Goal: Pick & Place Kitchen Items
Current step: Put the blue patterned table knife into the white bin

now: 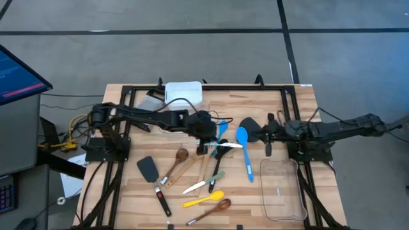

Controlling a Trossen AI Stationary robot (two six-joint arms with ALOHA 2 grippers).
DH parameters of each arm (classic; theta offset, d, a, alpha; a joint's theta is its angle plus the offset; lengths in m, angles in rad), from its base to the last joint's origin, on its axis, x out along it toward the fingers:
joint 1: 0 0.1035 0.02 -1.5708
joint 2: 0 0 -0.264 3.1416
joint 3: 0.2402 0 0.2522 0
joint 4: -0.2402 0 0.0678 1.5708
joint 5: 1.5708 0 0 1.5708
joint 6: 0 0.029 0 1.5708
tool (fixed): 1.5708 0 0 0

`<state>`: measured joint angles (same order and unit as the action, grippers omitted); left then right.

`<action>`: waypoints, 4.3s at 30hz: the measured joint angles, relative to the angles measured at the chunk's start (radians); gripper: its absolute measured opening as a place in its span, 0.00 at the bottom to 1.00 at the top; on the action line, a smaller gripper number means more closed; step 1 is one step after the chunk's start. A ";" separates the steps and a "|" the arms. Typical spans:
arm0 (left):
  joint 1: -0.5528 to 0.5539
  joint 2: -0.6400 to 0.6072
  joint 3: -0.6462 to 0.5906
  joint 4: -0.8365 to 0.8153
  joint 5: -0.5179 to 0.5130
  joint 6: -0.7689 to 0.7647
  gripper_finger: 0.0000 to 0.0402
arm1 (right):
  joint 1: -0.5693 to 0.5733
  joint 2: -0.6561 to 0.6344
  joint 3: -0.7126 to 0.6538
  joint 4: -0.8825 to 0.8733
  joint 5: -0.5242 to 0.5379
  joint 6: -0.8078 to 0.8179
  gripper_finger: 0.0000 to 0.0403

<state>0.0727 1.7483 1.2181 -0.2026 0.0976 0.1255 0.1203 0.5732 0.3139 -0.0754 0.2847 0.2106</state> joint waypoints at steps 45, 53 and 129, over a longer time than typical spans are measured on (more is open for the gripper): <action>0.008 -0.533 -0.625 0.469 -0.054 -0.027 0.00 | -0.183 1.050 0.768 -0.616 -0.416 -0.161 0.01; 0.007 -0.533 -0.625 0.466 -0.054 -0.032 0.00 | -0.178 1.052 0.763 -0.618 -0.414 -0.211 0.22; 0.006 -0.532 -0.625 0.457 -0.052 -0.055 0.00 | -0.184 1.215 1.000 -0.829 -0.363 -0.292 0.33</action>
<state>0.0788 1.2163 0.5926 0.2543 0.0452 0.0700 -0.0639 1.7878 1.3136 -0.9044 -0.0780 -0.0815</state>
